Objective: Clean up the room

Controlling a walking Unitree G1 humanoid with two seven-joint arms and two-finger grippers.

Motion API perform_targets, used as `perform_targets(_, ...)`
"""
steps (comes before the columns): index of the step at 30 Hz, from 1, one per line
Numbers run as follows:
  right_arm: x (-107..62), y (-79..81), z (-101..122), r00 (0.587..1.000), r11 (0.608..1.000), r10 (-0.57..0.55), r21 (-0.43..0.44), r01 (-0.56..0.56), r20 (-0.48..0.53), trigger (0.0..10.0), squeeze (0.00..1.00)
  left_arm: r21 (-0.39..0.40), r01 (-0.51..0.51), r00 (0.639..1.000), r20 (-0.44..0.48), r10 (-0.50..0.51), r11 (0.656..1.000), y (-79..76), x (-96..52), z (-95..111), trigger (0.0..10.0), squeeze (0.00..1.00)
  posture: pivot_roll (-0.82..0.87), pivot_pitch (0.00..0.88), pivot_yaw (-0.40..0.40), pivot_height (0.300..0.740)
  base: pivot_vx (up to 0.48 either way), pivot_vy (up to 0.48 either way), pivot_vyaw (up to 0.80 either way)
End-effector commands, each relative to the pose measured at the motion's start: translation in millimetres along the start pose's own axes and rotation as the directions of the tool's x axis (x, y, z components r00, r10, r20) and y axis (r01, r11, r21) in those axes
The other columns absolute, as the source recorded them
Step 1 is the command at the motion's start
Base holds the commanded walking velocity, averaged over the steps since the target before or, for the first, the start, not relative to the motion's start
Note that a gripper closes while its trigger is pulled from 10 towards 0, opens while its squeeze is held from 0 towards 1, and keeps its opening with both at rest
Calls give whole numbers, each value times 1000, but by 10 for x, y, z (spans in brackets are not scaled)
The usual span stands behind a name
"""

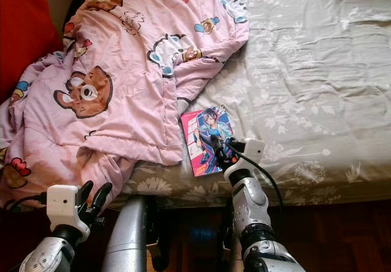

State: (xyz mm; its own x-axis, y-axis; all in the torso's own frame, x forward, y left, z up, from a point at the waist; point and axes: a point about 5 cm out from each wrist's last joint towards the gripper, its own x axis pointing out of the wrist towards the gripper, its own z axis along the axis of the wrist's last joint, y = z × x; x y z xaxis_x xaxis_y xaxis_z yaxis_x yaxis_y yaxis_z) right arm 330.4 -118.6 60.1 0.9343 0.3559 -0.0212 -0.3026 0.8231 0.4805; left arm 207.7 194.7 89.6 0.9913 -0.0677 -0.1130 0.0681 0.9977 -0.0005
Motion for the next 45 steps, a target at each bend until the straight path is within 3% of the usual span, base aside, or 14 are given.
perform_targets(1, -60, 84, -239, 990, 995, 84, 57, -77, -115, 10000, 0, 13, -8, 999, -36, 9, 1000, 4, -35, -87, 10000, 0, 199, 313, 40, 596, 0, 0, 0)
perform_targets(4, -81, 159, -367, 969, 989, 147, 40, -142, -199, 10000, 0, 15, -17, 999, -33, 18, 1000, 24, -39, -81, 10000, 0, 209, 315, 38, 596, 0, 0, 0)
perform_targets(6, -75, 160, -371, 973, 992, 127, 32, -123, -193, 10000, 0, 17, -20, 999, -33, 21, 1000, 31, -47, -82, 10000, 0, 209, 315, 38, 596, 0, 0, 0)
perform_targets(9, -32, 2, -183, 996, 998, -39, 48, 44, -84, 10000, 0, 18, -27, 999, -35, 27, 999, 37, -77, -85, 10000, 0, 219, 315, 40, 596, 0, 0, 0)
perform_targets(11, -34, -162, -29, 987, 982, -162, 91, 163, -18, 10000, 0, 18, -26, 999, -38, 26, 1000, 37, -91, -88, 10000, 0, 215, 319, 42, 596, 0, 0, 0)
perform_targets(14, -55, -302, 75, 972, 961, -236, 147, 232, 9, 10000, 0, 18, -22, 999, -42, 22, 1000, 33, -94, -95, 10000, 0, 213, 323, 45, 596, 0, 0, 0)
perform_targets(17, -66, -350, 107, 971, 958, -239, 166, 234, 10, 10000, 0, 18, -19, 999, -43, 20, 1000, 29, -93, -95, 10000, 0, 213, 322, 45, 596, 0, 0, 0)
perform_targets(21, -107, -413, 59, 970, 924, -242, 299, 238, -24, 10000, 0, 20, -16, 999, -44, 17, 1000, 32, -112, -87, 10000, 0, 224, 323, 51, 596, 0, 0, 0)
perform_targets(27, -154, -431, -47, 967, 889, -247, 381, 254, -67, 10000, 0, 25, -16, 999, -49, 17, 1000, 41, -140, -86, 10000, 0, 237, 322, 59, 596, 0, 0, 0)
perform_targets(35, -150, -456, -4, 968, 876, -248, 415, 246, -50, 10000, 0, 31, -16, 998, -53, 18, 999, 56, -154, -80, 10000, 0, 238, 321, 63, 596, 0, 0, 0)
perform_targets(45, -268, -513, -129, 964, 861, -254, 435, 264, -83, 10000, 0, 32, -11, 998, -57, 13, 999, 52, -161, -78, 10000, 0, 239, 323, 67, 596, 0, 0, 0)
